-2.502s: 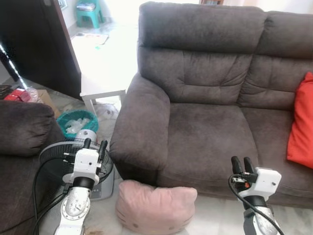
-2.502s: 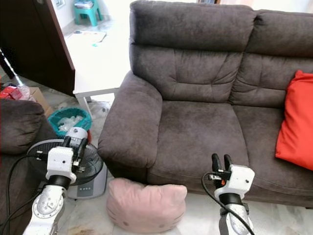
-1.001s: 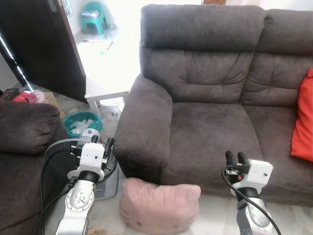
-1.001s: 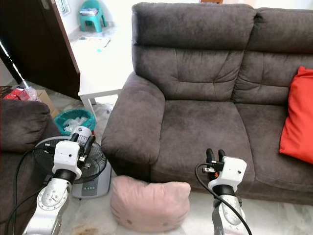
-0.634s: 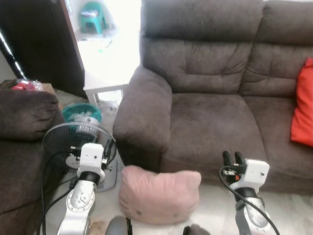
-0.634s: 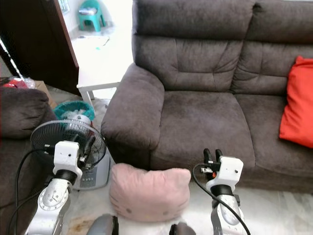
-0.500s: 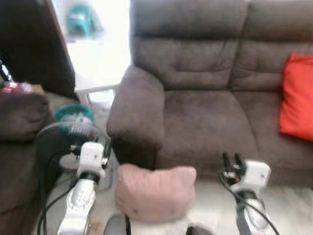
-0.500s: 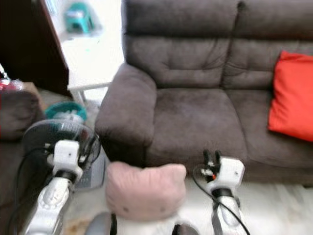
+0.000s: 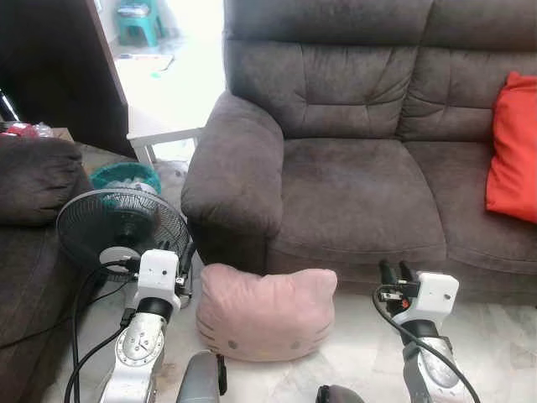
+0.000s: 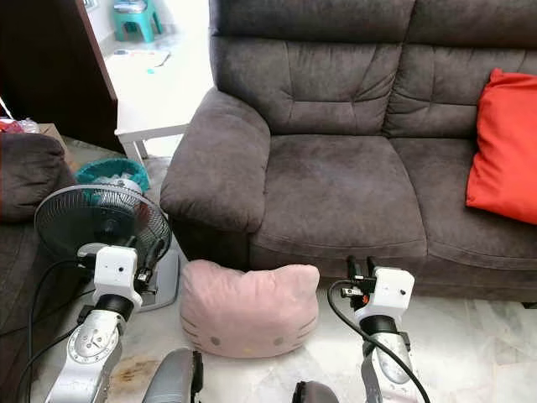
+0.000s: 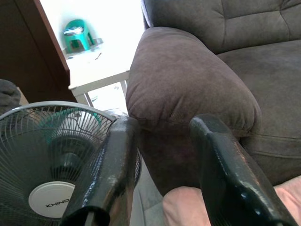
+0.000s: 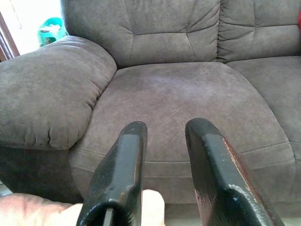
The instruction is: Move the pillow to the sofa from floor
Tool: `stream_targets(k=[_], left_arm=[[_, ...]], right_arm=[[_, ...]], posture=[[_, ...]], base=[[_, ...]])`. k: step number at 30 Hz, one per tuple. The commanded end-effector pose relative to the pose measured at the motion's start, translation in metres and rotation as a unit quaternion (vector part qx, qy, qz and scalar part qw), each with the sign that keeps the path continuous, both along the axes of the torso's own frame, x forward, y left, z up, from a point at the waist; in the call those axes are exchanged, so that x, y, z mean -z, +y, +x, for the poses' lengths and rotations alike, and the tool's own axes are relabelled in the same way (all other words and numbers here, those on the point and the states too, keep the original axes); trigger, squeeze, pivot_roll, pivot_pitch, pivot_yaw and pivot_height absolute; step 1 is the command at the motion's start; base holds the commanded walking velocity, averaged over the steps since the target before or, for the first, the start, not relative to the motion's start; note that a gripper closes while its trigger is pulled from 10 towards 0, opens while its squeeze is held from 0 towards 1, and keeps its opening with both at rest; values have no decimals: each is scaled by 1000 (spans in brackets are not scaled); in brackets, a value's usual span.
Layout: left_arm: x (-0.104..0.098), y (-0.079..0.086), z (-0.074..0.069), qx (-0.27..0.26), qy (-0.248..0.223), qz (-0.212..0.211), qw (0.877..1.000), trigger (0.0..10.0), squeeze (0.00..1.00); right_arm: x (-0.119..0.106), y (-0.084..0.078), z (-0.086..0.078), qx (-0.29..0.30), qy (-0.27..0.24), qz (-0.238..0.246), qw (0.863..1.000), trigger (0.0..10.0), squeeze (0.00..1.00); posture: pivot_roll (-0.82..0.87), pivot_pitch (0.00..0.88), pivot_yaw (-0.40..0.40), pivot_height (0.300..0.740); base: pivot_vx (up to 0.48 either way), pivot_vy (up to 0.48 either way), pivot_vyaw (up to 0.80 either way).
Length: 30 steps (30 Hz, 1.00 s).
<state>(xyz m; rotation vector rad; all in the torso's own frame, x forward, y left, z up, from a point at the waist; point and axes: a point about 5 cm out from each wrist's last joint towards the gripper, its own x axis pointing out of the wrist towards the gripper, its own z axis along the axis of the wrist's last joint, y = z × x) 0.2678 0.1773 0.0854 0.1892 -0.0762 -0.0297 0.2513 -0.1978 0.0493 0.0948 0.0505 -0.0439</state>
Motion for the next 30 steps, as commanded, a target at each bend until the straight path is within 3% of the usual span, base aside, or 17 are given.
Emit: stream_targets(k=[1,11,30], left_arm=[[-2,0,2,-3,-4,-4,1000,10000,0],[-2,2,2,-6,-3,-4,1000,10000,0],[6,4,-2,-15,14,-4,1000,10000,0]], right_arm=[[-1,0,2,-3,3,0,1000,10000,0],[0,1,3,-7,6,-3,1000,10000,0],[0,4,2,-13,-5,-2,1000,10000,0]], posture=[[74,42,-22,603],[78,45,-22,563],[82,43,-22,563]], base=[[0,0,0],[0,0,0],[0,0,0]])
